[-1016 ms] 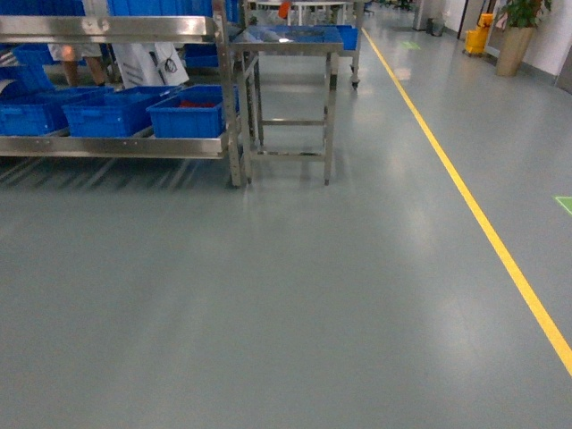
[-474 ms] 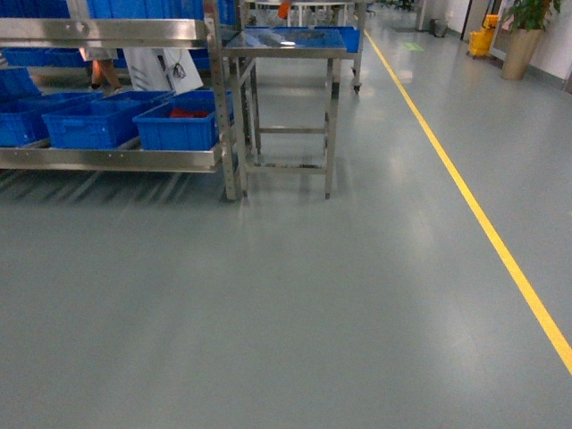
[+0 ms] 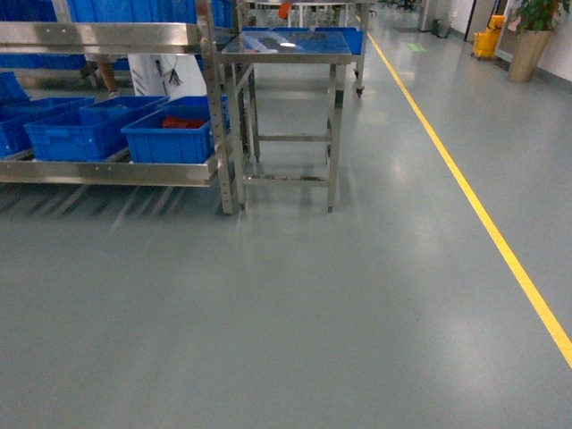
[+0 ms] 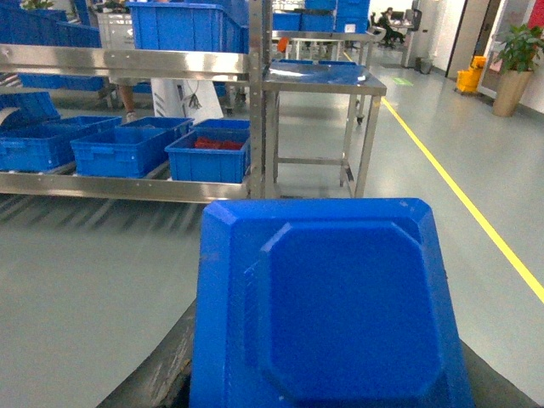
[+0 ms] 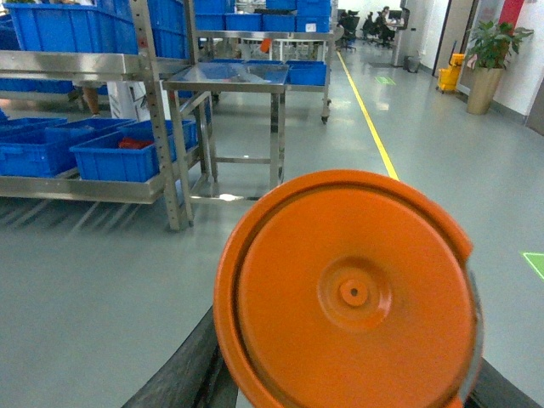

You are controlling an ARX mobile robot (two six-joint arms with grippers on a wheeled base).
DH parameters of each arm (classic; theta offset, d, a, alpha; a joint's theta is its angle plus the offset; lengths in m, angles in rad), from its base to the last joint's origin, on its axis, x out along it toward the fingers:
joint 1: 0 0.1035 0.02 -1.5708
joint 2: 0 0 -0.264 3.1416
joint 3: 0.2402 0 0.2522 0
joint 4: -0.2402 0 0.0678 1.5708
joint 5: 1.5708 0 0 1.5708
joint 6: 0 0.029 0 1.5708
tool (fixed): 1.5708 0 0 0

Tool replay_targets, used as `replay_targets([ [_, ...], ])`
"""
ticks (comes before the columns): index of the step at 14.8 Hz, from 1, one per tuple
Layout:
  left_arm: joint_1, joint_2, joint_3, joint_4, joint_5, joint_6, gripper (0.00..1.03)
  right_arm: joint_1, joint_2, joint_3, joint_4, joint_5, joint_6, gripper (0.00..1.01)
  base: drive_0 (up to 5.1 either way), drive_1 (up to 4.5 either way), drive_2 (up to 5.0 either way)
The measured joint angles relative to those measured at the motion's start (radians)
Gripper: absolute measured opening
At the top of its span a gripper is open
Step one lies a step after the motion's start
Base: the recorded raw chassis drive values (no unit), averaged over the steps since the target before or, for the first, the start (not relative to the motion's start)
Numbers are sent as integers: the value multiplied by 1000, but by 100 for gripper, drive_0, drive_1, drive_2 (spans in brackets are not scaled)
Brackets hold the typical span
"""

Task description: Sort blue parts and orange caps into right shelf containers

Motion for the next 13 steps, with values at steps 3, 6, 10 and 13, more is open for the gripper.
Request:
replay_targets([
  [3,0,0,0,2,0,0,44,0,0,0,5,0,0,42,-10,422,-442],
  [6,0,0,0,-1,0,0,44,0,0,0,0,0,0,42,-9,423,-441],
  [10,0,0,0,0,1,0,44,0,0,0,1,0,0,42,-2,429,-434],
  [13,0,0,0,2,1,0,44,0,0,0,0,0,0,42,4,435,-428],
])
